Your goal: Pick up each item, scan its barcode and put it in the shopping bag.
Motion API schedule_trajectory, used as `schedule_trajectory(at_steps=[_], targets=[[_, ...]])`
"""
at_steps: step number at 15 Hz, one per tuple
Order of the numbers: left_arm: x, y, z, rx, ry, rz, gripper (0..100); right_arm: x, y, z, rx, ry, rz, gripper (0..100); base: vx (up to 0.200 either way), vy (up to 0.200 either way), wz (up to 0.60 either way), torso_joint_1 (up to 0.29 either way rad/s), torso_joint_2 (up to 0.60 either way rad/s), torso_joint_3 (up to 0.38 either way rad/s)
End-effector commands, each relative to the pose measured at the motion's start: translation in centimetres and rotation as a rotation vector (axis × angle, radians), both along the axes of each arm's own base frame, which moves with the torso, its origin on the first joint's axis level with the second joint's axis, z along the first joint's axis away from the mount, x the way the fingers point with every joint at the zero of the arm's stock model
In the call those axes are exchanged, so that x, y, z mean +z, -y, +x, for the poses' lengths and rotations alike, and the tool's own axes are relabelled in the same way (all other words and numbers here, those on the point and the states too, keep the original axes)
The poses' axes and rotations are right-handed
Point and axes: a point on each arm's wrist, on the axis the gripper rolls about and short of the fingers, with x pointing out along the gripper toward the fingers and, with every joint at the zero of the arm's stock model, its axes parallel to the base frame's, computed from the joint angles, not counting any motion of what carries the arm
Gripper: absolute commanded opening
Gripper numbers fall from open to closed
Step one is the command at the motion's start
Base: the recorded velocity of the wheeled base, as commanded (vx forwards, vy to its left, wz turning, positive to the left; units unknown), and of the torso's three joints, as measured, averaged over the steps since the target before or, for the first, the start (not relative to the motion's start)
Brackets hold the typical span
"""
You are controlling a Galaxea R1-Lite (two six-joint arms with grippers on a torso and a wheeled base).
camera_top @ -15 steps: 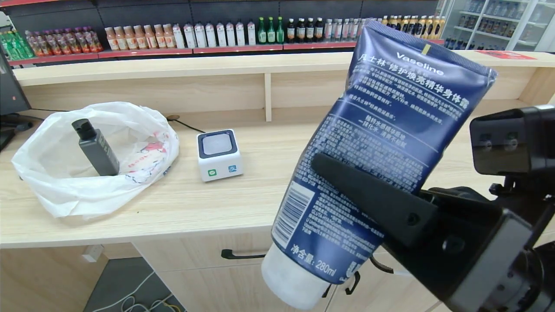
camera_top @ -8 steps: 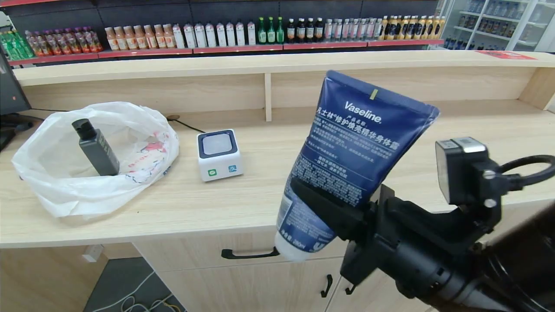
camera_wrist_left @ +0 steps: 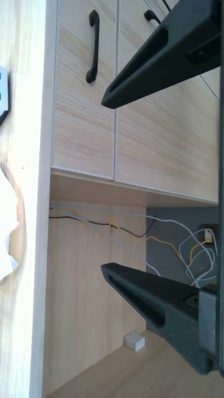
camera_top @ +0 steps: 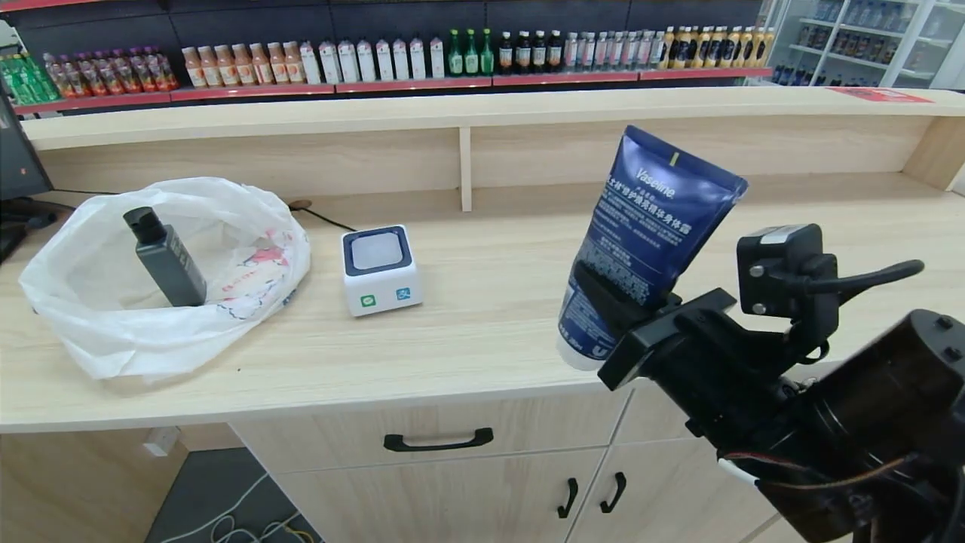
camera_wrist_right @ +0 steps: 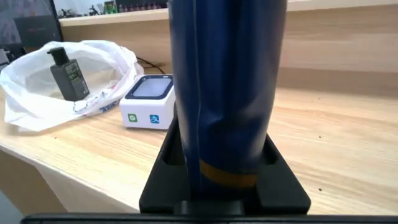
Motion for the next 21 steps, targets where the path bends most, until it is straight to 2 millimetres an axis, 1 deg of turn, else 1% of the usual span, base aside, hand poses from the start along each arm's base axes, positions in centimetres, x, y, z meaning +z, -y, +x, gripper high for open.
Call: schedule_trajectory(at_steps=[1,3,4,6,10,12,18,21], targets=[[0.0,0.0,0.0,0.0,0.0,0.002,100,0.6,0.7,-0.2,-0.011,0.011,0.021,0,0.0,0.0,0.0,0.0,0.0,0.0],[0.0,0.0,0.0,0.0,0.0,0.0,100,1.1,1.6,1.5,-0.071,0.03,0.041,0,0.0,0.0,0.0,0.0,0.0,0.0],[0.0,0.0,0.0,0.0,0.0,-0.001,100,1.7,1.7,2.1,-0.068,0.055,0.053,0,0.0,0.0,0.0,0.0,0.0,0.0],[0.0,0.0,0.0,0.0,0.0,0.0,100,2.0,1.8,2.3,-0.066,0.067,0.061,0,0.0,0.0,0.0,0.0,0.0,0.0],[0.0,0.0,0.0,0.0,0.0,0.002,100,2.4,0.6,3.4,-0.054,0.088,0.072,0,0.0,0.0,0.0,0.0,0.0,0.0],[0.0,0.0,0.0,0.0,0.0,0.0,100,2.3,0.5,3.6,-0.054,0.087,0.071,0,-0.2,0.0,0.0,0.002,0.0,0.002],[0.0,0.0,0.0,0.0,0.0,-0.003,100,2.8,0.8,3.6,-0.062,0.101,0.084,0,0.0,0.0,0.0,0.0,0.0,0.0],[0.0,0.0,0.0,0.0,0.0,-0.004,100,3.1,0.8,3.7,-0.066,0.111,0.09,0,0.0,0.2,0.0,-0.004,0.0,0.002]])
